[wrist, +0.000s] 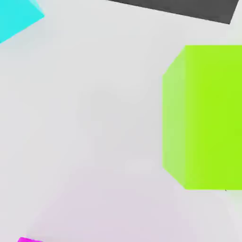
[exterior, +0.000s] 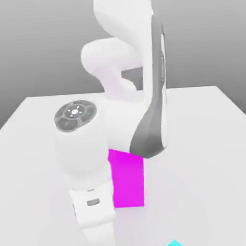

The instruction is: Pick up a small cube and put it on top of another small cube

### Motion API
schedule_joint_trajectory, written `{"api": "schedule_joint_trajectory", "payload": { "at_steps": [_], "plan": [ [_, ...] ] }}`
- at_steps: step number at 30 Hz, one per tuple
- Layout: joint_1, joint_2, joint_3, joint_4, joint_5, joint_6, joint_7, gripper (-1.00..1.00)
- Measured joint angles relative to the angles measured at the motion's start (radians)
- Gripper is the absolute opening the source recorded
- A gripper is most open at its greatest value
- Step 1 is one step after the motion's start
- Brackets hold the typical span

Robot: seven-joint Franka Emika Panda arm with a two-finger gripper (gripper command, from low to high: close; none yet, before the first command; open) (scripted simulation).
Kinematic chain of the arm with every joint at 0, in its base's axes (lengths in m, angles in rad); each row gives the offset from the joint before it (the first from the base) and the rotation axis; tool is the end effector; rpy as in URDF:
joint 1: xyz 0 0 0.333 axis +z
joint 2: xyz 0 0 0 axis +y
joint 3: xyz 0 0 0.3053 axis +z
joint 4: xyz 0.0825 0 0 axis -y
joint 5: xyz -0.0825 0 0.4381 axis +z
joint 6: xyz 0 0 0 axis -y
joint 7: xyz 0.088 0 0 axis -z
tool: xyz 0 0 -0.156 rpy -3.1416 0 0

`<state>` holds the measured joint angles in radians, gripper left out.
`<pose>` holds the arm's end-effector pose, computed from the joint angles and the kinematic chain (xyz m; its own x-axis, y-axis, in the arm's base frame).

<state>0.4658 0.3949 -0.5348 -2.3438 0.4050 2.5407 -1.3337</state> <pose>0.5102 -0.0636 0.0721 0.5907 0.8060 -0.0362 0.8000 -0.5910 -0.1033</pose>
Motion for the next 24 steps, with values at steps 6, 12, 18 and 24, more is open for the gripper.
{"api": "schedule_joint_trajectory", "payload": {
  "at_steps": [6,12,18,24],
  "plan": [
    [0.070,0.006,-0.008,0.028,0.001,-0.035,0.176,-1.00],
    [0.146,-0.003,-0.024,0.052,-0.010,-0.056,0.359,-1.00],
    [0.225,-0.028,-0.045,0.073,-0.038,-0.062,0.552,-1.00],
    [0.317,-0.063,-0.082,0.091,-0.081,-0.057,0.755,-1.00]
  ]
}}
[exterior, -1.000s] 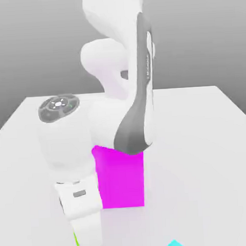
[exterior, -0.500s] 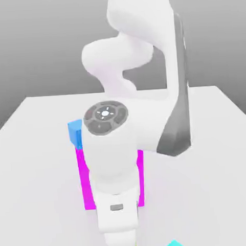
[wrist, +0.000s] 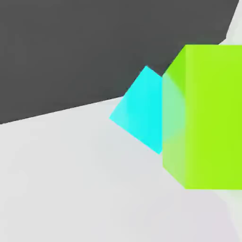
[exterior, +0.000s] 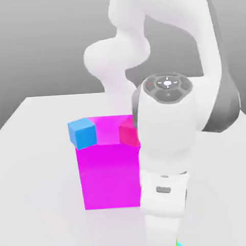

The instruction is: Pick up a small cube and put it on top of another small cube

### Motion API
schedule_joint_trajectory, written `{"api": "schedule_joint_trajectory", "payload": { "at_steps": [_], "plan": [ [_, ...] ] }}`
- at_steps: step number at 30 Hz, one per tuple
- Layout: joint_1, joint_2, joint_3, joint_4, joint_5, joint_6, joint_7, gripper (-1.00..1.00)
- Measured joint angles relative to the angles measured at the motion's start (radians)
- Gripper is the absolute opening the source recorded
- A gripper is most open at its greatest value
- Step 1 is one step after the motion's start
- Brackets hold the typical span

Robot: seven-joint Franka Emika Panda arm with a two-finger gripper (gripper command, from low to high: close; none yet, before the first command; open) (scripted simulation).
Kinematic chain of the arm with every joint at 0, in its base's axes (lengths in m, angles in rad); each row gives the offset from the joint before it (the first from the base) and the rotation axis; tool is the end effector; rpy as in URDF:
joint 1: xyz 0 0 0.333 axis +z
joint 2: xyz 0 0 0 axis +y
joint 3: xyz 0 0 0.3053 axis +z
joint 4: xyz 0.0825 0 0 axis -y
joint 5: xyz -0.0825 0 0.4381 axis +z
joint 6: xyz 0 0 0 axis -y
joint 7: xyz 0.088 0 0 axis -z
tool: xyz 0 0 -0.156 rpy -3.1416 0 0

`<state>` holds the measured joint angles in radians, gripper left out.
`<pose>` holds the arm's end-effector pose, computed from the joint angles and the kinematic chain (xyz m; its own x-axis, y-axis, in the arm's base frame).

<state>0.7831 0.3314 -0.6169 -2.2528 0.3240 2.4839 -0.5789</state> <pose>0.5597 0.0793 0.1376 0.8735 0.4867 -0.0137 0.4865 -0.8736 -0.0113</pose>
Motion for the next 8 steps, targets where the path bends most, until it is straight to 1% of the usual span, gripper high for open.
{"api": "schedule_joint_trajectory", "payload": {
  "at_steps": [2,4,5,8],
  "plan": [
    [0.000,0.028,0.015,0.007,0.025,0.028,0.014,-1.00],
    [-0.031,0.090,0.060,0.015,0.084,0.077,-0.019,-1.00],
    [-0.050,0.121,0.084,0.018,0.113,0.102,-0.038,1.00],
    [-0.050,0.121,0.084,0.018,0.113,0.102,-0.038,1.00]
  ]
}}
